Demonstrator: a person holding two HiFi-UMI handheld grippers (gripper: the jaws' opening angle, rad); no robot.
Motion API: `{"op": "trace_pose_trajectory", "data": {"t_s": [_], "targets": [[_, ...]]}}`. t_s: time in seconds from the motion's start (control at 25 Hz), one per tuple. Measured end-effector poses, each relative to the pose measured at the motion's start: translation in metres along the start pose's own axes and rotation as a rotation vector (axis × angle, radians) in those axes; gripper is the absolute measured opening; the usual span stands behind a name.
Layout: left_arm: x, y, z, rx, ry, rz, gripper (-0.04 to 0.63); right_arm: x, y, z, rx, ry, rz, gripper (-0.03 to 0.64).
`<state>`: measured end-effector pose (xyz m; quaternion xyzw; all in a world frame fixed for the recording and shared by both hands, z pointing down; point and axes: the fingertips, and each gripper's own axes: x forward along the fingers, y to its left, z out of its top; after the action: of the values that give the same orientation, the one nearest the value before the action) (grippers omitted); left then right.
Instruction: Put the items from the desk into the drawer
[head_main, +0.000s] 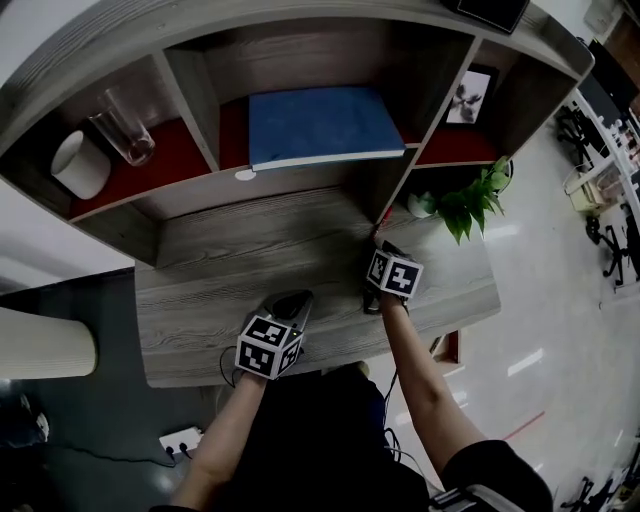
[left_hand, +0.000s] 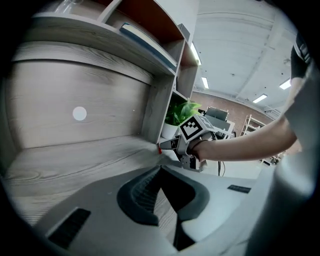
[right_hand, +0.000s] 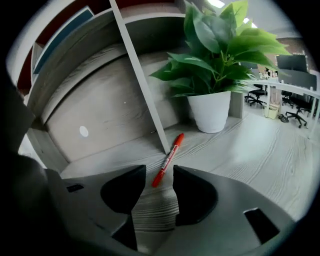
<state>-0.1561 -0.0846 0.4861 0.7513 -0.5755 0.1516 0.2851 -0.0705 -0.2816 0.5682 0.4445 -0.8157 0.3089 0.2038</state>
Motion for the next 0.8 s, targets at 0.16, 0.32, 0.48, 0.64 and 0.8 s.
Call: {"op": "trace_pose_trajectory", "data": {"t_s": [0.16,0.32,0.48,0.64,0.8], "targets": [[-0.004,0.015,0.004,-0.035,-0.022,0.030,0.023,0.020,-0.004,0.004,-0.030,0.033,-0.065,0.161],[-0.007,0.021,0.000,-0.046,-0.022,0.041,0.023,0.032,-0.009,0.008,-0.118,0.070,-0.147,0.158],[-0.005,0.024,-0.005,-0.060,-0.016,0.040,0.023,0.037,-0.003,0.014,-0.171,0.056,-0.182,0.153],[-0.003,0.022,-0.003,-0.056,-0.020,0.031,0.023,0.038,-0.009,0.011,-0.185,0.053,-0.202,0.146],[-0.002,0.022,-0.002,-0.061,-0.020,0.028,0.023,0.036,-0.010,0.009,-0.175,0.072,-0.199,0.068]]}}
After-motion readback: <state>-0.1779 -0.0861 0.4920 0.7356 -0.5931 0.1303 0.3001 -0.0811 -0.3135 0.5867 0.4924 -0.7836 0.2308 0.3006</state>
